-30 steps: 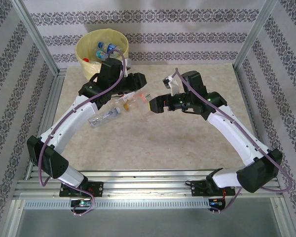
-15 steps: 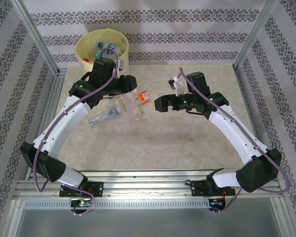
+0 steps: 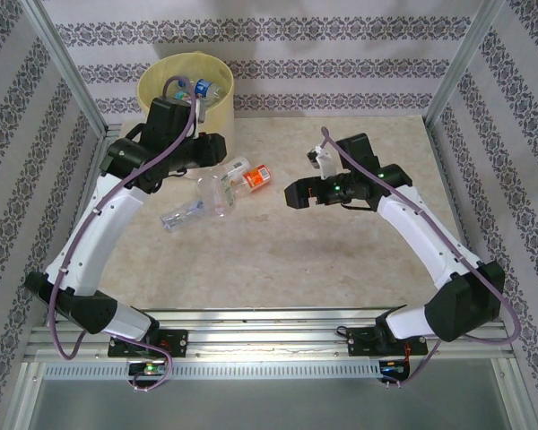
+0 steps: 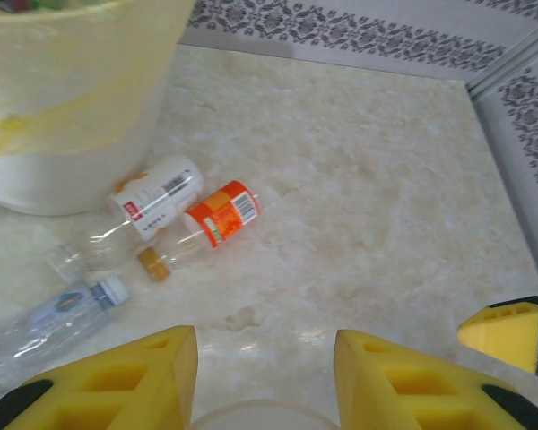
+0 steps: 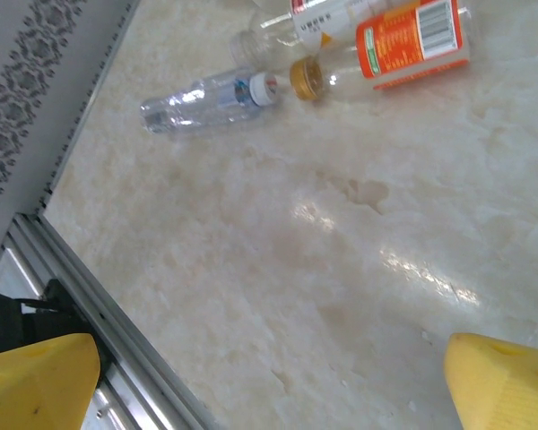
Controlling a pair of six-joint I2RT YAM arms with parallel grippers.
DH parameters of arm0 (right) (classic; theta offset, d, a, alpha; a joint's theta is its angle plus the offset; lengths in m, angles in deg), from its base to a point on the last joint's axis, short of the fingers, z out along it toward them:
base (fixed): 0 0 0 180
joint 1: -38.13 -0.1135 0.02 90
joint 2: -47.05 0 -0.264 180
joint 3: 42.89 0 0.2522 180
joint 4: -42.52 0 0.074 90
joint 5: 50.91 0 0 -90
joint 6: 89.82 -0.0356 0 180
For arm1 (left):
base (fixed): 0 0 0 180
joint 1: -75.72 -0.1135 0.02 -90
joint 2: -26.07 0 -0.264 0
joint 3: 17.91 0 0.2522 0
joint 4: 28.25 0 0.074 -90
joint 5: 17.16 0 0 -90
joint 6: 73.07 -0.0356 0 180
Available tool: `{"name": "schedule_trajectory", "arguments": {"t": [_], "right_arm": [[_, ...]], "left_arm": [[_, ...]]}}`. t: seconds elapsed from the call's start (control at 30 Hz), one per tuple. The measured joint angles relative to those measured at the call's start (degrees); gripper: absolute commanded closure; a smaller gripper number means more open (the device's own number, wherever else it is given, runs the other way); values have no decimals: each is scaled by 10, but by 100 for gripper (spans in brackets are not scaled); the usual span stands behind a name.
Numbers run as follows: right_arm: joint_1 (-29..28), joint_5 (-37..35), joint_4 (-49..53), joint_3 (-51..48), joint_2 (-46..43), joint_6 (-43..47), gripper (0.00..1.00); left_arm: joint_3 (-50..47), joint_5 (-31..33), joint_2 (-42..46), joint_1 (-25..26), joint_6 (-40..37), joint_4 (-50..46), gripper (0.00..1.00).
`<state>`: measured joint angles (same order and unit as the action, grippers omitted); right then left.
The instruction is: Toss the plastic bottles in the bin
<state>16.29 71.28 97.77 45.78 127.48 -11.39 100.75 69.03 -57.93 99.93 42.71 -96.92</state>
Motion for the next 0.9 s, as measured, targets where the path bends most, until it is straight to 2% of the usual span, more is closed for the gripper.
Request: {"name": "schedule_trajectory", "arguments": {"t": [0.17, 0.5, 0.67, 0.9], "right_arm": [[0, -4, 20, 1, 15, 16, 2], [4, -19, 51, 36, 60, 47, 2], [11, -28, 59, 65, 94, 48, 2], [15, -34, 81, 129, 143, 58, 2]], "left_arm": [[61, 48, -3, 0, -24, -57, 100], [326, 129, -97, -15, -92, -136, 100], [411, 147, -149, -26, -121, -135, 100], [419, 166, -163, -45, -155, -49, 100]]}}
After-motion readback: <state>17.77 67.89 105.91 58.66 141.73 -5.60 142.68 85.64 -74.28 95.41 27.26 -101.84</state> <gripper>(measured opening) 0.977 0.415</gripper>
